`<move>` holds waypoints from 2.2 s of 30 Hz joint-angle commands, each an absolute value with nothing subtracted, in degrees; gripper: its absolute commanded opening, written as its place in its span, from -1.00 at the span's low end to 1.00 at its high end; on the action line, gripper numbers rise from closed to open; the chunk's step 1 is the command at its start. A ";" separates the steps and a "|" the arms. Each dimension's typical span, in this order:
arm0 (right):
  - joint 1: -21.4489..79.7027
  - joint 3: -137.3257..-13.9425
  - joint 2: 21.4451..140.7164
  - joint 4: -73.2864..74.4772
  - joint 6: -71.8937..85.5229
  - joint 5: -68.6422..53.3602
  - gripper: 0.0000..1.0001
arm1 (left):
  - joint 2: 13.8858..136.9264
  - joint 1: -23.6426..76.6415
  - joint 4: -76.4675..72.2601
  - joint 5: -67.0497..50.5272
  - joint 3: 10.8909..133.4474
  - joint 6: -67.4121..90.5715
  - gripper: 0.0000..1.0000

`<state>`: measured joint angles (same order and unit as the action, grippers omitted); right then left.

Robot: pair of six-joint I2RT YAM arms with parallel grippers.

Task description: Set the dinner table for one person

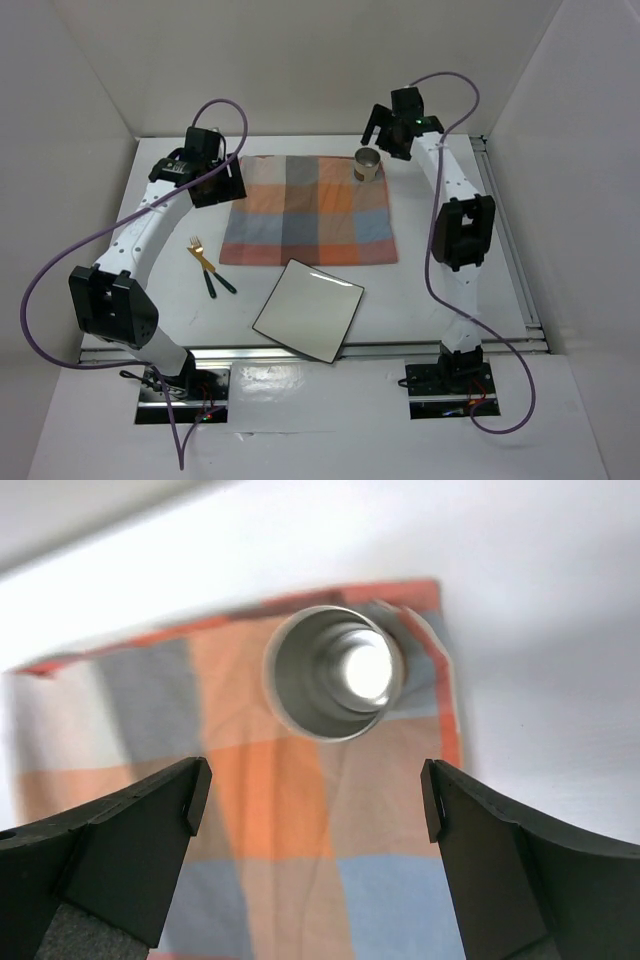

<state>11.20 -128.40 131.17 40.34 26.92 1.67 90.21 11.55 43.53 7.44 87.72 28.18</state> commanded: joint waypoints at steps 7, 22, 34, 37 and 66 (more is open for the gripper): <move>15.02 -99.19 99.17 32.54 22.33 -3.24 0.84 | 82.81 11.43 43.34 15.56 79.82 31.55 0.61; 15.82 -28.84 61.25 8.88 30.31 -34.10 0.87 | 82.44 10.90 41.66 9.06 78.93 31.63 0.59; 15.29 -20.30 72.76 -11.59 32.34 -42.36 0.62 | 81.30 10.90 41.22 6.33 79.72 31.64 0.59; 15.29 -19.78 77.16 -15.99 32.34 -44.03 0.56 | 81.30 10.90 41.22 6.33 80.85 31.12 0.59; 15.29 -24.70 92.73 -23.82 34.01 -48.16 -0.71 | 82.97 10.90 41.22 5.27 80.86 31.11 0.59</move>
